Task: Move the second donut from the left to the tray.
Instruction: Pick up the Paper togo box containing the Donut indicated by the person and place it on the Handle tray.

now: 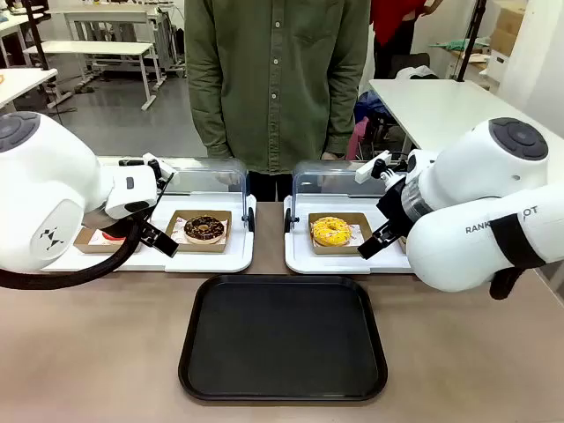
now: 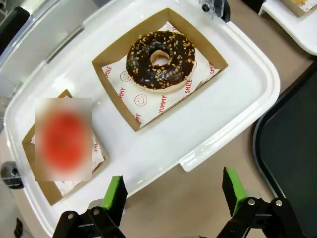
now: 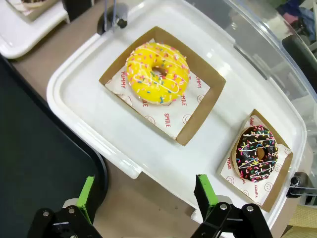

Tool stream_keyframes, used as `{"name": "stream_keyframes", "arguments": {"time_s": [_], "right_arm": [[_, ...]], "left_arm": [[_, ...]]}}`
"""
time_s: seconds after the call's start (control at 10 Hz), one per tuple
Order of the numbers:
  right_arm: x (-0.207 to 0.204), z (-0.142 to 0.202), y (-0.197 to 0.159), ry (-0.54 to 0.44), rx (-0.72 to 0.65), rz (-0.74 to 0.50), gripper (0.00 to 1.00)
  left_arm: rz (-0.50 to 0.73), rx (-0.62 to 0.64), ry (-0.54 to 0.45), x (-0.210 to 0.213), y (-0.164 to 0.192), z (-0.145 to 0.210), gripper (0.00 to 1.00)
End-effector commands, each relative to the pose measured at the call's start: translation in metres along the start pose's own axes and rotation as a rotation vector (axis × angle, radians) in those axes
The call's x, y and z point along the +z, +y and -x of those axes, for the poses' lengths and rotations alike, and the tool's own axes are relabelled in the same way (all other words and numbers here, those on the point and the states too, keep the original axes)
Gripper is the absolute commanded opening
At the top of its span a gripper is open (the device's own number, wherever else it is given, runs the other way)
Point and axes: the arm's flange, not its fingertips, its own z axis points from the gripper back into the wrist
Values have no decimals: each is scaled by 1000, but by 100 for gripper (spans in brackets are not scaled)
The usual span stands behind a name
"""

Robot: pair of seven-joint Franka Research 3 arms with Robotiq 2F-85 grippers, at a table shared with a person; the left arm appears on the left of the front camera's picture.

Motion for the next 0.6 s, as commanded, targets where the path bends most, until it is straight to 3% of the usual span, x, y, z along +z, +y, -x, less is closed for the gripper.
{"name": "stream_keyframes", "arguments": {"time_s": [0.0,0.5], "right_arm": [[0,0,0,0,0,0,100],[0,0,0,0,0,0,100]], "left_arm": [[0,0,0,0,0,0,100],[0,0,0,0,0,0,100]]}}
